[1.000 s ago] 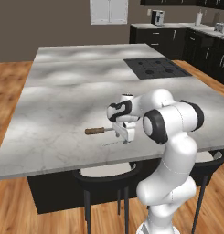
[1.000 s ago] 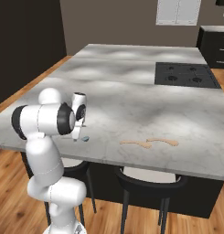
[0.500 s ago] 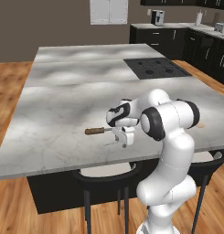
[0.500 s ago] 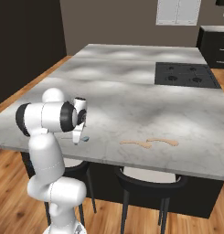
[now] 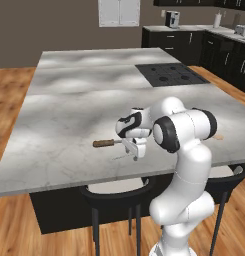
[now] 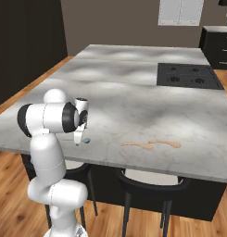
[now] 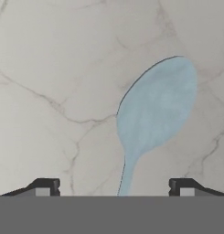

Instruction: Pick up the metallic utensils from the counter and place them in the open drawer. Make sure not to pick up any wooden utensils.

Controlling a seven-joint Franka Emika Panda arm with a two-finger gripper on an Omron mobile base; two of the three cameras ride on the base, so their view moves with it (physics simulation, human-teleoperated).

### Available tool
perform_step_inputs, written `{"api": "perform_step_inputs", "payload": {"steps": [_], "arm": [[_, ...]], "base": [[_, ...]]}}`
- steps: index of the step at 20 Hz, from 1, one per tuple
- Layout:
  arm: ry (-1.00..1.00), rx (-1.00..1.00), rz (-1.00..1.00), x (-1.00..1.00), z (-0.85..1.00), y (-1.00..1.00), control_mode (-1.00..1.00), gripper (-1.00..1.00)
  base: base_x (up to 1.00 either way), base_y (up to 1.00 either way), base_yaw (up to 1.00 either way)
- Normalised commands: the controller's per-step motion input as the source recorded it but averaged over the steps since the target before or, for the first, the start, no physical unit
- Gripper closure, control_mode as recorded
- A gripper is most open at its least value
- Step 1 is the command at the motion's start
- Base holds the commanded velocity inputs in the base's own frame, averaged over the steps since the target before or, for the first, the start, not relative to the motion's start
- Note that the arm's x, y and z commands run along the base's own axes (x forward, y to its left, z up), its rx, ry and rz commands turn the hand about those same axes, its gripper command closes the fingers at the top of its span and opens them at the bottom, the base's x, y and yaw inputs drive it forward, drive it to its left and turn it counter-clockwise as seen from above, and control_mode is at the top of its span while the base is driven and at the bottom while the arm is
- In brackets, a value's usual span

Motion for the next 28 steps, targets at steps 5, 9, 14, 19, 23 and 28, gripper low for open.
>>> {"api": "perform_step_inputs", "payload": {"steps": [5, 9, 14, 19, 23, 28], "arm": [[0.00, 0.00, 0.00, 0.00, -0.04, 0.00, -1.00, -1.00], [0.00, 0.00, 0.00, 0.00, -0.06, 0.00, -1.00, -1.00], [0.00, 0.00, 0.00, 0.00, -0.06, 0.00, -1.00, 1.00], [0.00, 0.00, 0.00, 0.00, -0.02, 0.00, -1.00, 1.00], [0.00, 0.00, 0.00, 0.00, 0.00, 0.00, -1.00, 1.00], [0.00, 0.00, 0.00, 0.00, 0.00, 0.00, -1.00, 1.00]], "base": [[0.00, 0.00, 0.00], [0.00, 0.00, 0.00], [0.00, 0.00, 0.00], [0.00, 0.00, 0.00], [0.00, 0.00, 0.00], [0.00, 0.00, 0.00]]}}
